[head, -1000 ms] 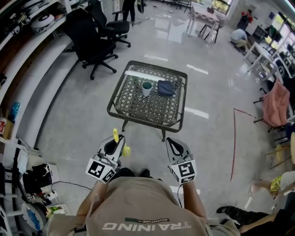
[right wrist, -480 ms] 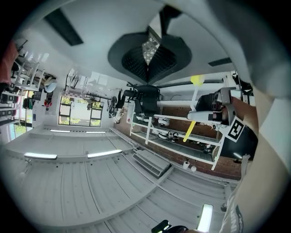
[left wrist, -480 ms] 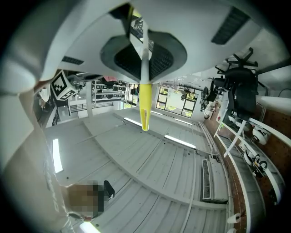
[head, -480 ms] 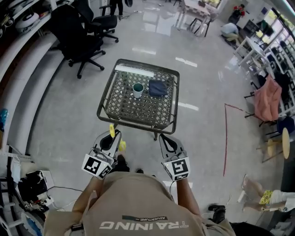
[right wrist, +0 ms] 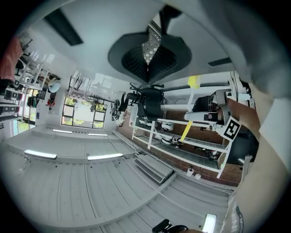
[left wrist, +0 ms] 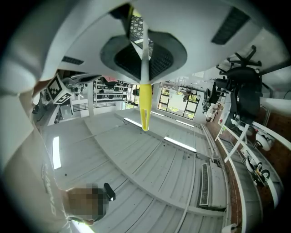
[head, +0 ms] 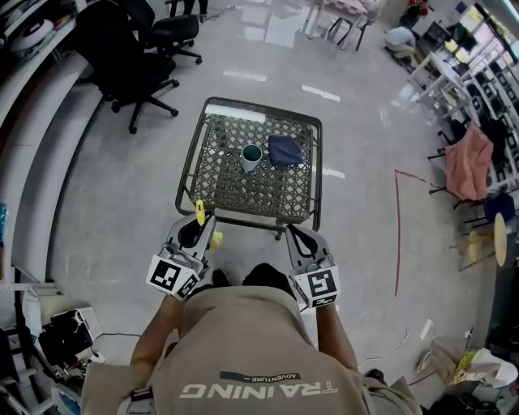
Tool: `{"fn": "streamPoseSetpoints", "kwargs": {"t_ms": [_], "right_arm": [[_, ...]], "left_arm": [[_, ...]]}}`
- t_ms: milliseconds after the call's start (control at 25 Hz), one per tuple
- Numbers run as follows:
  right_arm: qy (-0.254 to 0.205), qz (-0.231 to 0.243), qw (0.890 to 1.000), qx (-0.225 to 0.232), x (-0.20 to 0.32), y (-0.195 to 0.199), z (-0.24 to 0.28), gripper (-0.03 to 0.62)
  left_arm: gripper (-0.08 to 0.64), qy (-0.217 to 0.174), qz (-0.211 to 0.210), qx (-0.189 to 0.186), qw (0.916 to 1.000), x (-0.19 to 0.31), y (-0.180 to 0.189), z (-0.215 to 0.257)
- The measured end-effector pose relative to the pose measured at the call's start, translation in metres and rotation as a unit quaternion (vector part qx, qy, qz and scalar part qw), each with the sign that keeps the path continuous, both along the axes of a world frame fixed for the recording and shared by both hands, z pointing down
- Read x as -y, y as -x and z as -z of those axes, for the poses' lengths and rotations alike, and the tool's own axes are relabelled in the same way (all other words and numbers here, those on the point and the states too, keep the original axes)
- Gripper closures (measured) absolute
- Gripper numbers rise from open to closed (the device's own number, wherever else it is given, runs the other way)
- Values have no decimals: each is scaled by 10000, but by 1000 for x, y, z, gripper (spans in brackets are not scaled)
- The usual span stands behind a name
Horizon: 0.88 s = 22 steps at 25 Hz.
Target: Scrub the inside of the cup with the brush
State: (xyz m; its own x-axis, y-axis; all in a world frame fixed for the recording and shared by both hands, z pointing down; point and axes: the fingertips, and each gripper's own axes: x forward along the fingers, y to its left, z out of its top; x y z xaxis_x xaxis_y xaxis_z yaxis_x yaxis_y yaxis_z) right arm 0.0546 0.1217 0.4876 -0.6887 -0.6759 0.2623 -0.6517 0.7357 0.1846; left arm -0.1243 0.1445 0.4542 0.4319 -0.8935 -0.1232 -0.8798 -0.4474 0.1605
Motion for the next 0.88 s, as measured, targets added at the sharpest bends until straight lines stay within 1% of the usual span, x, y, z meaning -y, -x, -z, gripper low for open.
{"fn": "streamPoseSetpoints", "kwargs": {"t_ms": [80, 160, 280, 440, 560, 760, 880], "right_arm": [[94, 33, 9999, -70, 2, 0, -5, 575], [77, 76, 9998, -137, 11, 0, -4, 575], [40, 118, 9999, -116, 37, 0, 0, 575], [216, 70, 9997, 21, 82, -9, -4, 575], [233, 155, 9995, 146, 114, -4, -4, 575], [265, 422, 9986, 196, 164, -6, -8, 575], [361, 576, 9975, 186, 184, -6, -18, 575]], "left_arm": [[518, 83, 43, -79, 9999, 5, 3, -5], [518, 139, 66, -106, 9998, 12, 6, -7], [518, 204, 149, -81, 9996, 34, 9, -6], [518, 225, 166, -139, 9995, 72, -1, 3], [518, 293, 167, -42, 9994, 97, -1, 11], [518, 194, 173, 206, 9994, 149, -16, 24], [518, 204, 249, 219, 9992, 171, -24, 26]]}}
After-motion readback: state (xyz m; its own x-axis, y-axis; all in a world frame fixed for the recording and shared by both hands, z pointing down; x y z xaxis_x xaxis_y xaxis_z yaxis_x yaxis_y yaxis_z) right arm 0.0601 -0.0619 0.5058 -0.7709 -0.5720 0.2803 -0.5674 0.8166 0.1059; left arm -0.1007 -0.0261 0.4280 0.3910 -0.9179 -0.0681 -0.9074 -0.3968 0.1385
